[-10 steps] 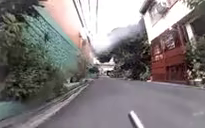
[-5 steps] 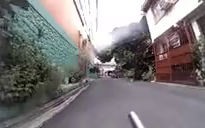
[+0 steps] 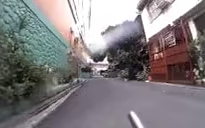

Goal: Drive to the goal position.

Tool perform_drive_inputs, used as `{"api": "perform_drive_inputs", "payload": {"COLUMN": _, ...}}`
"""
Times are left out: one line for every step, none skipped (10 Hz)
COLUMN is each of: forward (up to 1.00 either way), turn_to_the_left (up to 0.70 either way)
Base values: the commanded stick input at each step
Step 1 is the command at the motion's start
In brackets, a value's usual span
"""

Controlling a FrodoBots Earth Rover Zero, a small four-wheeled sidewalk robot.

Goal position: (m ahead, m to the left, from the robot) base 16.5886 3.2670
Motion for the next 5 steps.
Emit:
{"api": "perform_drive_inputs", "payload": {"forward": 0.85, "turn_to_the_left": -0.30}}
{"api": "perform_drive_inputs", "payload": {"forward": 0.85, "turn_to_the_left": -0.30}}
{"api": "perform_drive_inputs", "payload": {"forward": 0.85, "turn_to_the_left": -0.30}}
{"api": "perform_drive_inputs", "payload": {"forward": 0.85, "turn_to_the_left": -0.30}}
{"api": "perform_drive_inputs", "payload": {"forward": 0.85, "turn_to_the_left": -0.30}}
